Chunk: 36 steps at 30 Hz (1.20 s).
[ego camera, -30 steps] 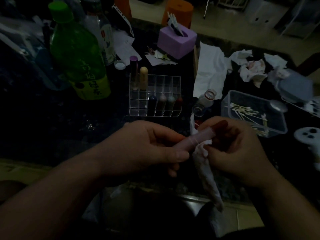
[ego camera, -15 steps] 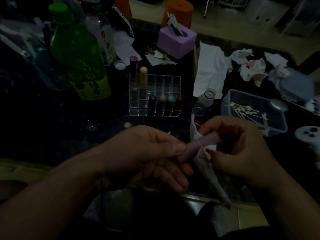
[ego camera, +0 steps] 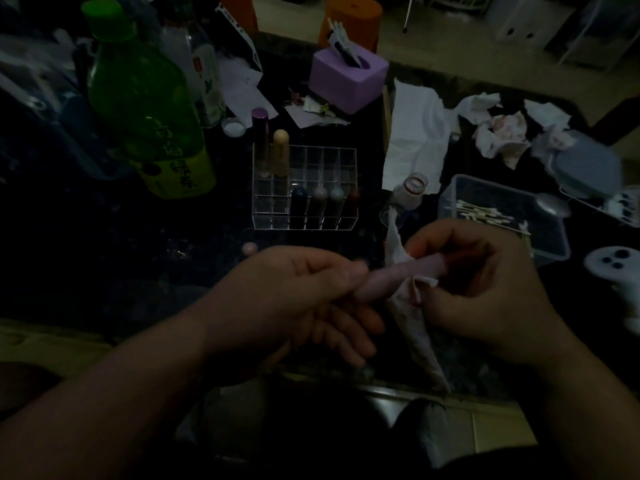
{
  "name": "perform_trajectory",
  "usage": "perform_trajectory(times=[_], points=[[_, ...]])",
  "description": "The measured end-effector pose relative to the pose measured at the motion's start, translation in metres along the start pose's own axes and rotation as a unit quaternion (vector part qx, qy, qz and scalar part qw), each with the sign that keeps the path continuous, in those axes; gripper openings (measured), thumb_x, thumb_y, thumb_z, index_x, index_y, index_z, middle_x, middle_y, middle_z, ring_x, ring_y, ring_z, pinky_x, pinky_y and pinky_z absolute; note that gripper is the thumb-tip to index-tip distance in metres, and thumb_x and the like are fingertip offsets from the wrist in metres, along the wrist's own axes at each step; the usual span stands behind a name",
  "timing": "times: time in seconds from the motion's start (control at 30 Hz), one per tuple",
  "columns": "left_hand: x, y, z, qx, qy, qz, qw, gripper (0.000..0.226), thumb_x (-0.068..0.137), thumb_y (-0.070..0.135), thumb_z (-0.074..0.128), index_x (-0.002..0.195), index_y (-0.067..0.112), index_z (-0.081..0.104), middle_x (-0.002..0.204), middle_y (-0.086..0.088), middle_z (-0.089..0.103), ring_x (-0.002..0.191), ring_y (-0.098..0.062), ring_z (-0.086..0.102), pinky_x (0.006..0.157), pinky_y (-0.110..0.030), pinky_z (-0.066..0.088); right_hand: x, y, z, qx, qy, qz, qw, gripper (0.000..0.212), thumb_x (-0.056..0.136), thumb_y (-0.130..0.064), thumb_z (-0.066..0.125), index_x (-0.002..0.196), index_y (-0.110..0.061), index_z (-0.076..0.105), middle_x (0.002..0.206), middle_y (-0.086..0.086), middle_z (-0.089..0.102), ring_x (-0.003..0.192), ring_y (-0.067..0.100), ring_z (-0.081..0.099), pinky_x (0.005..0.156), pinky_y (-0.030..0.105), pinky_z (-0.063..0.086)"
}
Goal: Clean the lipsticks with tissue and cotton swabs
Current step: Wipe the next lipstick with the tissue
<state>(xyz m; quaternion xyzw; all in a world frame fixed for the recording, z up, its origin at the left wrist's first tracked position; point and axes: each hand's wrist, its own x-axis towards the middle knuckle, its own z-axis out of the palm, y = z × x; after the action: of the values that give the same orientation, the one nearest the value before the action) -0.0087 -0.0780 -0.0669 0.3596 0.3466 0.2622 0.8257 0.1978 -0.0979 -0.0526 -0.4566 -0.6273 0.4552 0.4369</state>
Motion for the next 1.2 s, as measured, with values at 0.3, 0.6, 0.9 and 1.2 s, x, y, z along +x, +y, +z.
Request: perform_trajectory(times=[0.3, 0.6, 0.9, 1.2], points=[[-0.001, -0.017, 0.001, 0.315, 0.131, 0.288, 0.895, 0.028, 0.069, 0.018, 0.086, 0.086, 0.027, 0.066, 0.090, 0.003, 0.073, 0.084, -0.015, 0.073, 0.074, -0.026, 0.059, 0.002, 0.000, 0.006, 0.006, 0.007, -0.013, 1.000, 0.016, 0.067, -0.017, 0.070, 0.081, -0.019, 0.064, 0.071, -0.017, 0.069, 0.063, -0.005, 0.065, 0.055, 0.010, 0.048], [0.003, -0.007, 0.000, 0.065, 0.025, 0.060, 0.996, 0.017, 0.081, 0.022, 0.073, 0.085, 0.005, 0.072, 0.074, -0.018, 0.071, 0.060, -0.026, 0.068, 0.056, -0.031, 0.056, 0.000, -0.001, 0.002, 0.011, -0.004, -0.003, 1.000, 0.015, 0.067, -0.018, 0.069, 0.081, -0.017, 0.064, 0.071, -0.014, 0.070, 0.062, -0.004, 0.064, 0.056, 0.010, 0.049], [0.000, -0.007, 0.001, 0.141, 0.067, 0.112, 0.981, 0.029, 0.075, 0.033, 0.079, 0.093, 0.012, 0.070, 0.084, -0.011, 0.073, 0.073, -0.025, 0.071, 0.067, -0.034, 0.058, 0.001, -0.002, 0.004, 0.016, 0.002, 0.003, 1.000, 0.013, 0.067, -0.017, 0.072, 0.078, -0.021, 0.066, 0.071, -0.013, 0.070, 0.063, -0.002, 0.066, 0.057, 0.011, 0.050], [-0.004, -0.009, 0.003, 0.243, 0.101, 0.214, 0.941, 0.025, 0.069, 0.026, 0.076, 0.091, 0.018, 0.068, 0.089, -0.002, 0.077, 0.083, -0.016, 0.075, 0.074, -0.026, 0.060, 0.001, -0.001, 0.006, 0.038, 0.011, 0.022, 0.999, 0.023, 0.064, -0.004, 0.077, 0.076, -0.019, 0.066, 0.067, -0.013, 0.069, 0.060, -0.002, 0.065, 0.054, 0.011, 0.049]])
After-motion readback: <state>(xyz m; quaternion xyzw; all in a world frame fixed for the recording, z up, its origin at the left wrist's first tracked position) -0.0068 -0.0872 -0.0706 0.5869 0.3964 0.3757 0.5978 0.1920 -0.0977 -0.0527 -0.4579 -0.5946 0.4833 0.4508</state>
